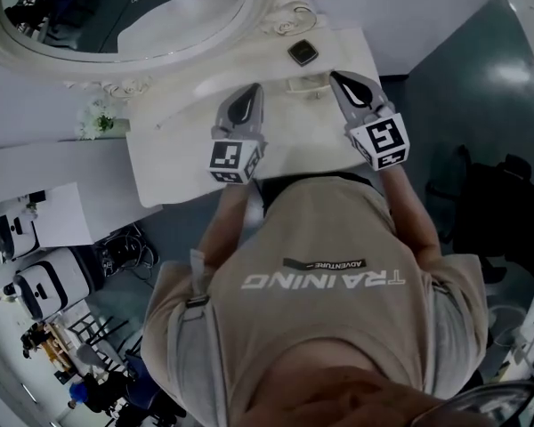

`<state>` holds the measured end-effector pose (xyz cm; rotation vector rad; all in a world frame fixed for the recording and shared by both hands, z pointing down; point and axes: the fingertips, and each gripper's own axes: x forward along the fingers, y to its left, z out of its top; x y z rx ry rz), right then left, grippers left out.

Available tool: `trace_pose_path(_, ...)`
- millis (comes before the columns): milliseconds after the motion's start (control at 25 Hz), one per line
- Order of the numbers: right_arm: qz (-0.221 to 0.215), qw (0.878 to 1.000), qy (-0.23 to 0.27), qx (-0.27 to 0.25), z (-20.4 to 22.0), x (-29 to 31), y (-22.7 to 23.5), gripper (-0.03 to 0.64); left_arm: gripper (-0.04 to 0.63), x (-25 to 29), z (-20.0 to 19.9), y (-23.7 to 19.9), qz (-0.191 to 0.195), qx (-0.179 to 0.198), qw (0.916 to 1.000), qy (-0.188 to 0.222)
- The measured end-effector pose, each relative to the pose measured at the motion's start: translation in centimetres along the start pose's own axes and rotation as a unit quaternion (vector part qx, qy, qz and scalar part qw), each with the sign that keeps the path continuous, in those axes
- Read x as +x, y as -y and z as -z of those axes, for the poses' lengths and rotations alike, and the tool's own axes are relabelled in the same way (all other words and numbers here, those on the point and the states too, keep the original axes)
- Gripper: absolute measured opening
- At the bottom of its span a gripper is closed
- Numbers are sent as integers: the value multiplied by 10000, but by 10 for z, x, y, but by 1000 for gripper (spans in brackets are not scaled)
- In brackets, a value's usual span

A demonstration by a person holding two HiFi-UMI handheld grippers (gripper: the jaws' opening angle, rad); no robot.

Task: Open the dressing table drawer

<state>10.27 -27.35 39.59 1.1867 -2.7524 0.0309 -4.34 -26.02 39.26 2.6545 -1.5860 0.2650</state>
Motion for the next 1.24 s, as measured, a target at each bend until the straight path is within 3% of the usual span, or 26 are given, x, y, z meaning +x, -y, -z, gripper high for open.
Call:
trace_pose_path(240,184,9992,362,-32,-12,-6,11,3,6,3,10,-1,-26,2,10000,-17)
trace_pose_path(840,-149,9991,138,361,27,8,21,3,6,23,38,-2,16,-86,9991,-407)
trace_pose_path(1240,-398,9986,7,334,49,38,25,3,6,44,55,-23,-282,-366,9978,-471)
